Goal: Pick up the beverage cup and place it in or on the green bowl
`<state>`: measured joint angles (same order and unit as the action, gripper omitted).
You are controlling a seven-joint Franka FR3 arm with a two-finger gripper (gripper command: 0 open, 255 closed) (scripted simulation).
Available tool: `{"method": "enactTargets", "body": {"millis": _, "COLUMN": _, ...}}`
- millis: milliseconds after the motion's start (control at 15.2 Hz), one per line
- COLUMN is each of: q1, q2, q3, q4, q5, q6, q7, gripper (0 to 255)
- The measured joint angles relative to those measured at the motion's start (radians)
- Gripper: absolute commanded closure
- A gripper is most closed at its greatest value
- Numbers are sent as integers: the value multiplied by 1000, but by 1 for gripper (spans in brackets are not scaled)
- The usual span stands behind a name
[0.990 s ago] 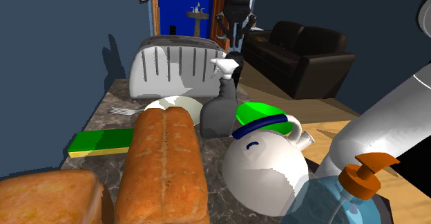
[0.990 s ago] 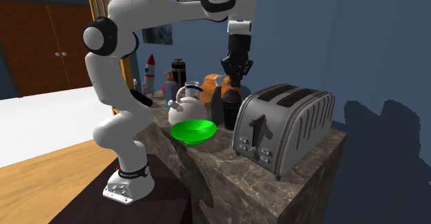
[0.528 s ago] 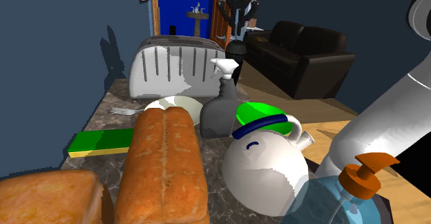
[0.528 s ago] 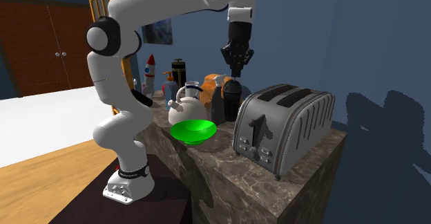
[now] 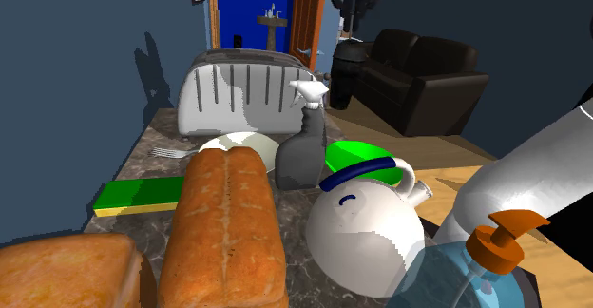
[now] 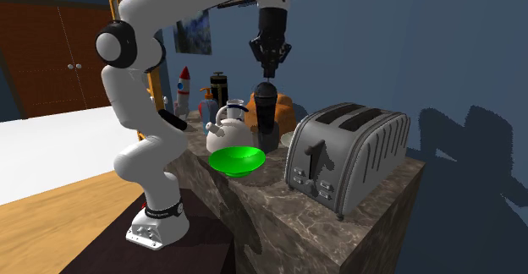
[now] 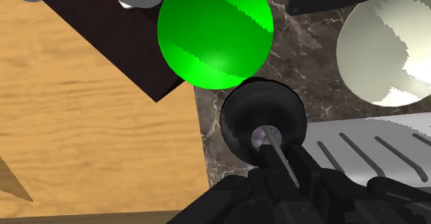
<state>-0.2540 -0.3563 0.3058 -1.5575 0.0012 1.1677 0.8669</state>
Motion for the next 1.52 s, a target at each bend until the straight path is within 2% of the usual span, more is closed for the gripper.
{"method": "enactTargets", "body": {"millis": 594, "q1": 13, "q2": -151, "q3": -34, "q4": 40, "q5": 29, "q6": -186, "q7": -21, "gripper": 255}}
{"method": "enactTargets", "body": {"millis": 1518, "q1": 34, "q2": -301, "q3": -47, "q4": -281, "q5": 54, "q6": -16, "q7": -28, "gripper": 255}}
